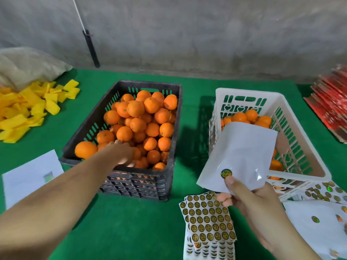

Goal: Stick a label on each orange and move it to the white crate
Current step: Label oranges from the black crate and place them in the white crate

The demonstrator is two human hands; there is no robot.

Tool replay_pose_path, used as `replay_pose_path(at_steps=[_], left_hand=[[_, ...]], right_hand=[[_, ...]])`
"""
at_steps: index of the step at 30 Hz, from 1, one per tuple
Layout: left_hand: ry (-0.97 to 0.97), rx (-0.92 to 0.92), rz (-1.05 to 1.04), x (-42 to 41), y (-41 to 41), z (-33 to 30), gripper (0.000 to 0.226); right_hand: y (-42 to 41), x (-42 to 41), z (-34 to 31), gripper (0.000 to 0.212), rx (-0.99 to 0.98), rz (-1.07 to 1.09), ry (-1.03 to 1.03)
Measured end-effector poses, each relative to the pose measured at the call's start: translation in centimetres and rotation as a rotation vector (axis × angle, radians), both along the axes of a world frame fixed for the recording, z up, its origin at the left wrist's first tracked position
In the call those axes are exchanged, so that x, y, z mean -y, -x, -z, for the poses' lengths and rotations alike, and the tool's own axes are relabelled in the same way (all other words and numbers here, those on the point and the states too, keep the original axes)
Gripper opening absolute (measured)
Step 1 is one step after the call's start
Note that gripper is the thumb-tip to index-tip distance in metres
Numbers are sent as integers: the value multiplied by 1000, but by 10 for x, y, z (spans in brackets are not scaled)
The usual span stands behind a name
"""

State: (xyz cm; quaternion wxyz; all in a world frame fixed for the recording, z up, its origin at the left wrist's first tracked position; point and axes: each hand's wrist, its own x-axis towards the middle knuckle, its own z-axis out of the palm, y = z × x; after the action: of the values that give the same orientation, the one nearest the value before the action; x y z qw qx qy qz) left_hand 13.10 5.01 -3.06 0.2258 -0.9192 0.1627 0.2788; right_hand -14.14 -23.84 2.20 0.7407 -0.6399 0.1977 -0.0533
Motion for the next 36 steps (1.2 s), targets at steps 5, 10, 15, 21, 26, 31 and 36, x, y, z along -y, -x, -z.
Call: replay_pose_path(at_steps=[5,10,15,21,26,31,36], left_hand=[[-26,-102,-110,-2,-20,0,79],[-59,38,-208,-8,-17,-7,56],[252,219,-295,-13,0,-39,69],[1879,-240,-926,20,80,-87,93],[2084,-1089,-794,73,193,-77,92],[2088,-949,-803,93,220,-81,98],[2041,-844,-781,95,223,-74,117]], right_hand=[[-3,-9,-2,59,13,-12,-60],[-2,-8,-1,74,29,-33,-97],[4,-5,-1,73,50,-29,-107],[3,-6,-10,76,86,5,-57],[2,-13,-13,52,153,-112,91],[3,-14,2,80,219,107,412],[10,-6,1,24,419,91,1029]])
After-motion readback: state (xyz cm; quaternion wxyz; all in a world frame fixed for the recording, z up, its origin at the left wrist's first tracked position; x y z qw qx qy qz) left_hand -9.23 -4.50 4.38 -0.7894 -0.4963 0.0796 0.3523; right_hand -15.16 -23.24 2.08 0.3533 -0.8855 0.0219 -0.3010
